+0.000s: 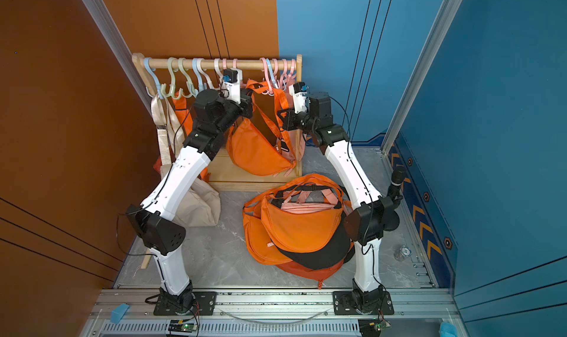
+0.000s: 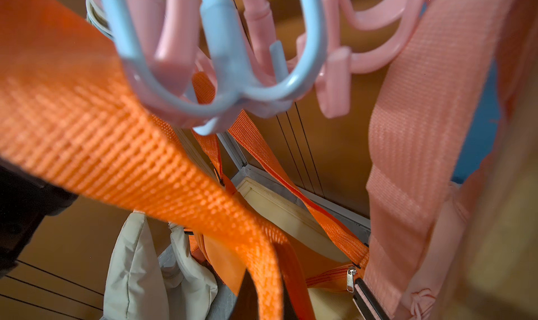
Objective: Take the bag off the hook
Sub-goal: Pick up the bag from the hook.
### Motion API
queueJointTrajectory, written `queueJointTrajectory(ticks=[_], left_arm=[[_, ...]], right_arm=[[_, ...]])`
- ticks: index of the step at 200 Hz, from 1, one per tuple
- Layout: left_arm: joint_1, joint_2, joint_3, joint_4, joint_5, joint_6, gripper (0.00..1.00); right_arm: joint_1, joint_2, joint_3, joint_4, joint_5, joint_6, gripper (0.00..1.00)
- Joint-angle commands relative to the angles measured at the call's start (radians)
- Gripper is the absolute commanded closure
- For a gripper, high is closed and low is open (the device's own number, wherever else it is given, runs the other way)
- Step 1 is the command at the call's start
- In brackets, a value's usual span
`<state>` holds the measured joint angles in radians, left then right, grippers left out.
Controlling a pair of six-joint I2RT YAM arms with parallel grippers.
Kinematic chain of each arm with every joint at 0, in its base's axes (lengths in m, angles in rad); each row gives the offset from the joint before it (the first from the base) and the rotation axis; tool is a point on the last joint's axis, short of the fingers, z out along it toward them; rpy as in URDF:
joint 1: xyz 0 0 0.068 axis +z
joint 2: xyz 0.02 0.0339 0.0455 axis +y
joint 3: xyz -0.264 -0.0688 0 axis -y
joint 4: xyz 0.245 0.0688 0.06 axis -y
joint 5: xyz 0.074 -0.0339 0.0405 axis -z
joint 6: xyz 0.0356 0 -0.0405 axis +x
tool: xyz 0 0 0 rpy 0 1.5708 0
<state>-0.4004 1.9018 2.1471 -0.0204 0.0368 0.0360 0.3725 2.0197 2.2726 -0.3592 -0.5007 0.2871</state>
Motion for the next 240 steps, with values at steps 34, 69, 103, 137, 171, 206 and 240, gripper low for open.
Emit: queueJointTrajectory(ticks=[34,69,103,137,171,206,240], left_arm=[[-0.005,-0.057,-0.041,-0.022,-0.037,0.008,1.0],[-0.005,-0.09,-0.083,-0.017,-0.073,0.024,1.0],[-0.001,-0.084,-0.052,-0.035,-0.11,0.039,1.0],[-0.003,-0.021,0.087,-0.111,-0.129,0.066,1.0],[0.001,0.026,0.177,-0.127,-0.132,0.053,1.0],[0.003,0.058,0.242,-0.123,-0.116,0.025,1.0],[0.008,0.075,0.277,-0.106,-0.097,0.009,1.0]], right_arm=[[0.03,-0.06,-0.04,0.008,0.011,0.009,1.0],[0.049,-0.052,-0.068,0.021,0.008,0.015,1.0],[0.06,-0.031,-0.061,0.04,0.005,0.038,1.0],[0.06,-0.01,-0.027,0.05,0.002,0.059,1.0],[0.061,0.018,0.022,0.041,-0.006,0.076,1.0],[0.06,0.039,0.067,0.023,-0.012,0.08,1.0],[0.057,0.023,0.077,0.022,-0.009,0.08,1.0]])
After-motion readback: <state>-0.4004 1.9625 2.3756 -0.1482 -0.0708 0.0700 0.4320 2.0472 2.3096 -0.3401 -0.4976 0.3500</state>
